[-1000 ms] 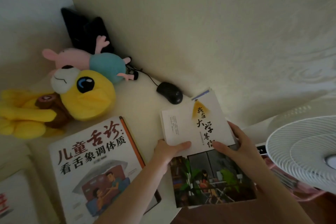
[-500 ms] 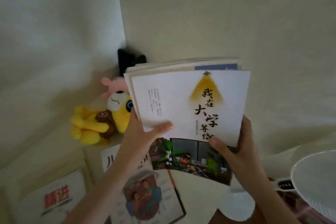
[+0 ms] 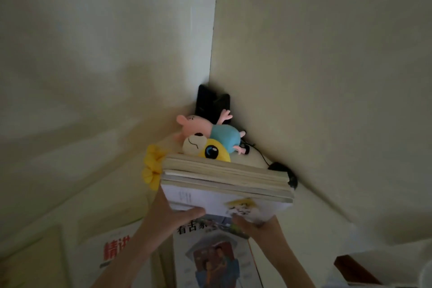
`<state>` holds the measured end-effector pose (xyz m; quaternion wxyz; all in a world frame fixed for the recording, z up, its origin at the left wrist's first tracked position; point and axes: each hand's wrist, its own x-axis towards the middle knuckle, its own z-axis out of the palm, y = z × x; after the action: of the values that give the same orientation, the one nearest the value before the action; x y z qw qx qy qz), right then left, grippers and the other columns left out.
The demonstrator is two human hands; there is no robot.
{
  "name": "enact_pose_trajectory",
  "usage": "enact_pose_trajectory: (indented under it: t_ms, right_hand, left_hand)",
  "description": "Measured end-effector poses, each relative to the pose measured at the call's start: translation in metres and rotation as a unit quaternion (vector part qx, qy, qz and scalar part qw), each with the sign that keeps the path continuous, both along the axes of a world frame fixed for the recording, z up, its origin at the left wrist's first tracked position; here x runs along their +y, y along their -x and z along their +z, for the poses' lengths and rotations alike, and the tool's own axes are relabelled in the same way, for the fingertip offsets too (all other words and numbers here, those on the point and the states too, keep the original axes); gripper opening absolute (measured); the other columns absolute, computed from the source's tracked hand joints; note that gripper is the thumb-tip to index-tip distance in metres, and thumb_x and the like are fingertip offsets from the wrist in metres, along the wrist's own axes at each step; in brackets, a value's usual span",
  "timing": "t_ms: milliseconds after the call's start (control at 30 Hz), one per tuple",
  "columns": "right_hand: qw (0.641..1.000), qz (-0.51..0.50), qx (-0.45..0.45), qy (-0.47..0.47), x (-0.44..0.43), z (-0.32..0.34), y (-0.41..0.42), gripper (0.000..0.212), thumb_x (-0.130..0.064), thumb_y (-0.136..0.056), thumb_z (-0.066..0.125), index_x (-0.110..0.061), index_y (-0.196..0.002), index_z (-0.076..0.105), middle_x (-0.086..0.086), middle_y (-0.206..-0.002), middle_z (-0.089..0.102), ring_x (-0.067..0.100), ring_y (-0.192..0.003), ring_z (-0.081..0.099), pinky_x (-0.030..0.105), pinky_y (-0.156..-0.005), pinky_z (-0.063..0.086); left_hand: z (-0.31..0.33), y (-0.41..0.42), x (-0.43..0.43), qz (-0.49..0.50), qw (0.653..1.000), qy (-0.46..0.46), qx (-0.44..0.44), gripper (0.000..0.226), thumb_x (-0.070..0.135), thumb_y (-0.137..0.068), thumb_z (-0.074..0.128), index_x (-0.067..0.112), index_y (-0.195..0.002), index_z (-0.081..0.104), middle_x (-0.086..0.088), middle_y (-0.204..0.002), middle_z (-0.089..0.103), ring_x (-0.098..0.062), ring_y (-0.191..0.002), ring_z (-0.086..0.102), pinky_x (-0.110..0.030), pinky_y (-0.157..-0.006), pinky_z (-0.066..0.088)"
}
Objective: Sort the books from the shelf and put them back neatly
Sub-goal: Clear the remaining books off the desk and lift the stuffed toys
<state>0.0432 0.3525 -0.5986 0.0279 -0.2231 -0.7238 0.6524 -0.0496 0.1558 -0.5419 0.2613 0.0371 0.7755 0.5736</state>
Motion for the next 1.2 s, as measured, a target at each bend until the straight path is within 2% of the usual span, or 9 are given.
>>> enact_pose_trajectory:
  t_ms: [133,300,400,600,800,900,1000,1067,1200]
  right_hand:
    - [1.000,-0.011,0.020,-0.005,0.004,-0.004,0.008,0.064,-0.008,-0.075,0.078,-0.006,-0.131,0.047,0.010,-0.115,0.067,0.016,-0.100,0.067,0.023,-0.074,0.056]
    - [0.996,-0.054,0.059,-0.036,0.003,-0.007,0.018,0.073,0.006,-0.077,0.072,-0.034,-0.121,0.030,0.009,-0.113,0.057,0.015,-0.093,0.066,0.020,-0.061,0.055]
    - [0.995,-0.065,0.063,-0.039,-0.002,-0.007,0.018,0.073,0.010,-0.077,0.069,-0.040,-0.112,0.031,0.003,-0.111,0.056,0.003,-0.087,0.065,0.017,-0.059,0.054]
    - [0.998,-0.042,0.035,-0.040,0.003,-0.016,0.014,0.067,0.004,-0.075,0.074,-0.018,-0.126,0.038,-0.002,-0.110,0.060,0.001,-0.094,0.064,0.013,-0.066,0.053]
    - [0.998,-0.017,0.028,-0.050,0.006,-0.022,0.011,0.061,-0.001,-0.077,0.073,-0.017,-0.127,0.041,0.005,-0.111,0.063,0.011,-0.086,0.066,0.022,-0.069,0.056]
    - [0.997,-0.015,0.034,-0.073,0.008,-0.026,0.010,0.075,-0.004,-0.077,0.074,-0.016,-0.136,0.029,0.005,-0.116,0.060,0.011,-0.093,0.065,0.023,-0.073,0.056]
    - [0.996,-0.016,0.038,-0.080,0.007,-0.025,0.009,0.091,-0.041,-0.068,0.080,-0.007,-0.136,0.030,0.009,-0.113,0.060,0.011,-0.091,0.064,0.019,-0.071,0.055]
    - [0.996,-0.020,0.038,-0.078,0.007,-0.026,0.010,0.107,-0.064,-0.058,0.077,-0.005,-0.135,0.032,0.006,-0.109,0.060,0.009,-0.089,0.063,0.018,-0.071,0.054]
    - [0.995,-0.035,0.047,-0.078,0.005,-0.034,0.010,0.082,-0.009,-0.075,0.076,-0.009,-0.140,0.025,0.003,-0.112,0.057,0.008,-0.090,0.062,0.022,-0.073,0.056]
  left_hand:
    - [-0.015,0.011,-0.001,-0.020,0.997,-0.049,0.054,0.079,0.009,-0.064,0.084,0.020,-0.130,0.042,0.015,-0.105,0.060,0.008,-0.088,0.063,-0.010,-0.075,0.052]
    - [-0.030,0.018,-0.002,-0.001,0.993,-0.085,0.087,0.067,0.016,-0.074,0.074,0.039,-0.125,0.037,0.020,-0.105,0.065,0.018,-0.095,0.057,-0.006,-0.070,0.049]
    - [-0.035,0.014,-0.001,0.010,0.990,-0.084,0.115,0.067,0.028,-0.073,0.067,0.046,-0.127,0.031,0.042,-0.106,0.058,0.015,-0.101,0.056,-0.008,-0.073,0.049]
    - [-0.046,0.004,0.001,0.046,0.978,-0.087,0.182,0.075,0.008,-0.080,0.069,0.022,-0.142,0.030,0.037,-0.109,0.057,0.009,-0.103,0.057,-0.009,-0.075,0.050]
    - [-0.045,0.006,0.006,0.049,0.975,-0.090,0.196,0.086,0.017,-0.076,0.072,0.076,-0.115,0.023,0.047,-0.105,0.050,0.015,-0.105,0.052,-0.007,-0.069,0.049]
    - [-0.044,0.009,0.002,0.026,0.972,-0.083,0.218,0.090,0.014,-0.077,0.071,0.084,-0.107,0.021,0.043,-0.109,0.052,0.015,-0.107,0.052,-0.003,-0.073,0.046]
    - [-0.047,0.004,-0.004,0.019,0.972,-0.069,0.225,0.067,0.050,-0.080,0.067,0.072,-0.124,0.022,0.030,-0.115,0.054,0.009,-0.111,0.052,-0.004,-0.078,0.046]
    - [-0.055,0.004,-0.008,0.019,0.970,-0.062,0.232,0.058,0.057,-0.079,0.063,0.070,-0.122,0.027,0.031,-0.113,0.053,0.009,-0.110,0.052,-0.004,-0.081,0.044]
    - [-0.062,0.007,-0.008,0.018,0.966,-0.049,0.254,0.071,0.029,-0.081,0.062,0.076,-0.118,0.023,0.034,-0.113,0.051,0.010,-0.108,0.052,-0.006,-0.082,0.045]
